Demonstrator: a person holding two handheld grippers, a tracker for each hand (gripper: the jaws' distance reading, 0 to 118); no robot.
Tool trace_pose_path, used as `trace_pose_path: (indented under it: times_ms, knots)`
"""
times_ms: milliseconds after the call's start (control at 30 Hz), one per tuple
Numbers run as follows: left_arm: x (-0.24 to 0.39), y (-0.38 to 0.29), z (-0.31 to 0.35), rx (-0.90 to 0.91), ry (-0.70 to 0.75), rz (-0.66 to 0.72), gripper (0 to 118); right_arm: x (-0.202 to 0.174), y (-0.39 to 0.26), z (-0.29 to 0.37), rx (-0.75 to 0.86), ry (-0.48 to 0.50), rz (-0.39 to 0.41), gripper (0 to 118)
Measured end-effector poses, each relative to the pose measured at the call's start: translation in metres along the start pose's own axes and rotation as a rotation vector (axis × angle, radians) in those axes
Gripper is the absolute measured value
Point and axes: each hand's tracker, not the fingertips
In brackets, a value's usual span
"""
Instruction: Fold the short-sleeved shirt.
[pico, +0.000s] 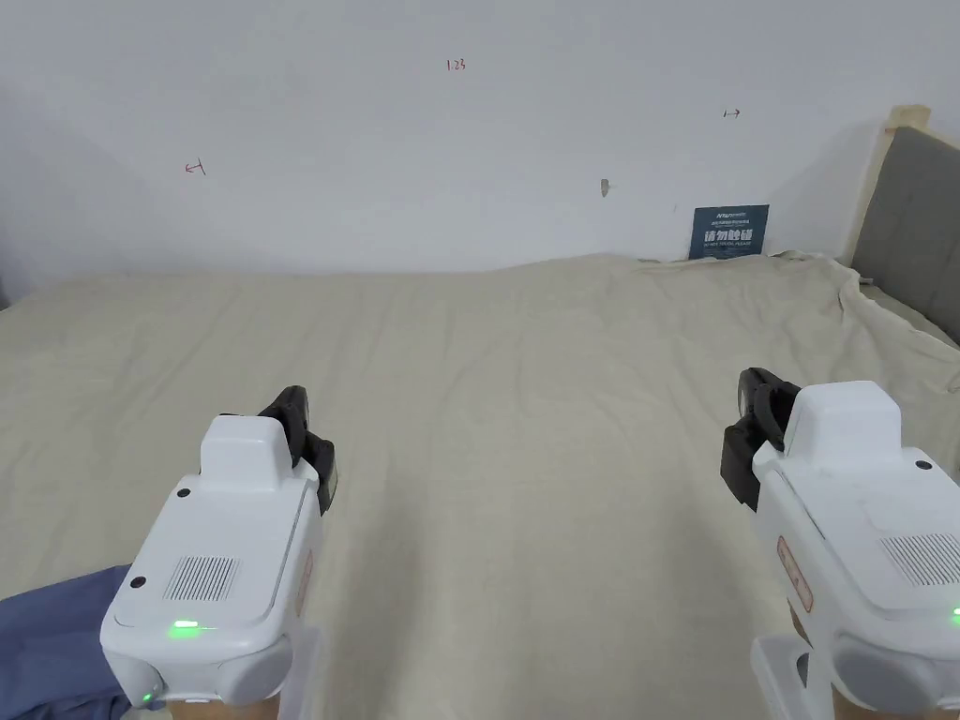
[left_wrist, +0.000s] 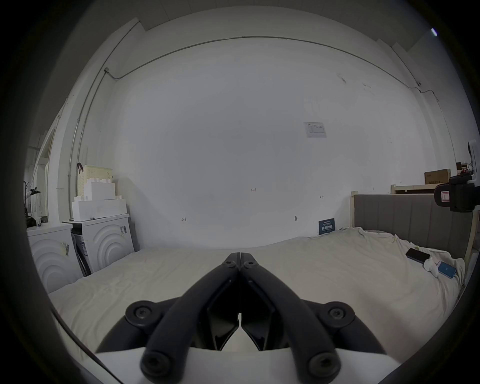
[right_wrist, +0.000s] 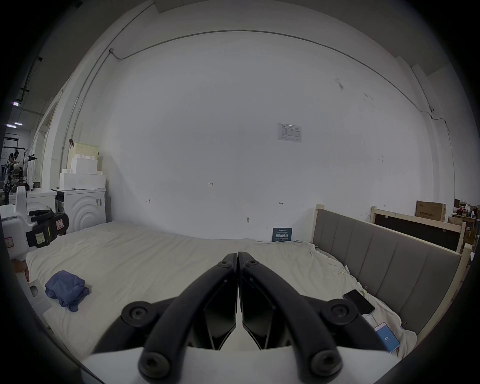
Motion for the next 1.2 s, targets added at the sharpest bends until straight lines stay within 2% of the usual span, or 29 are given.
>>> trace_pose_path:
  times_ms: [1200]
  knots:
    - [-0.0058,-0.0004,-0.0023,-0.002,0.003,-0.001,0,-0.0016,0.0025,0.0017,0.006,0.003,0.002,0]
